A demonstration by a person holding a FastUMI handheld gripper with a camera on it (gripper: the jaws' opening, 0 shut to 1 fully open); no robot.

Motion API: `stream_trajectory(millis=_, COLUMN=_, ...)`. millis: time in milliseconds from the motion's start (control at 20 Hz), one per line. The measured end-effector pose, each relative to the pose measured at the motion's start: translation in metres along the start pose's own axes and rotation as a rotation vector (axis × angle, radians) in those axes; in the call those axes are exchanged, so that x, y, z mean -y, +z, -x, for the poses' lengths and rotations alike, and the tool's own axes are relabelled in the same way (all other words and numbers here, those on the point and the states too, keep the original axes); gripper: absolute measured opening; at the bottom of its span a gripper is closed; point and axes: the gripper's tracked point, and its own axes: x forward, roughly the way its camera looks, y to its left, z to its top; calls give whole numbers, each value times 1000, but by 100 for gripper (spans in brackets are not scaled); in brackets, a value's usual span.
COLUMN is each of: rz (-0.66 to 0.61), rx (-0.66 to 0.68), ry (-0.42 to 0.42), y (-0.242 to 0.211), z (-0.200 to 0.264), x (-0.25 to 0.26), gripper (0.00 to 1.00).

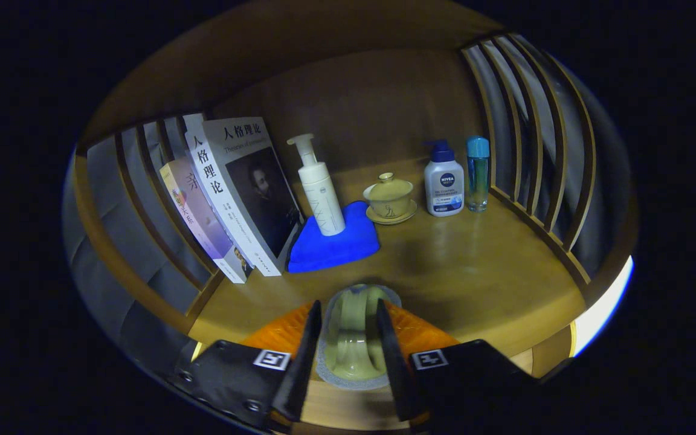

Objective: Pull open the drawer, take out the items inside it, and place them on the countertop above the cabinet.

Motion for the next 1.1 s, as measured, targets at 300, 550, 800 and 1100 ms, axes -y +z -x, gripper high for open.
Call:
stream_trajectory(millis=300, rz=98, rx=118, ry=8, y=11, z=38, x=-8, gripper=98)
stream_trajectory(millis=550, rz=154, rx=221, ry=57, y=2, z=90, x=-26, gripper=98)
stream_trajectory(millis=800, rz=209, rx=317, ry=65, y=-23, z=137, x=-32, gripper=98)
stream_trajectory(millis=1100, rz=231, rx=396, ry=48, y=-60, z=176, x=-31, gripper=98)
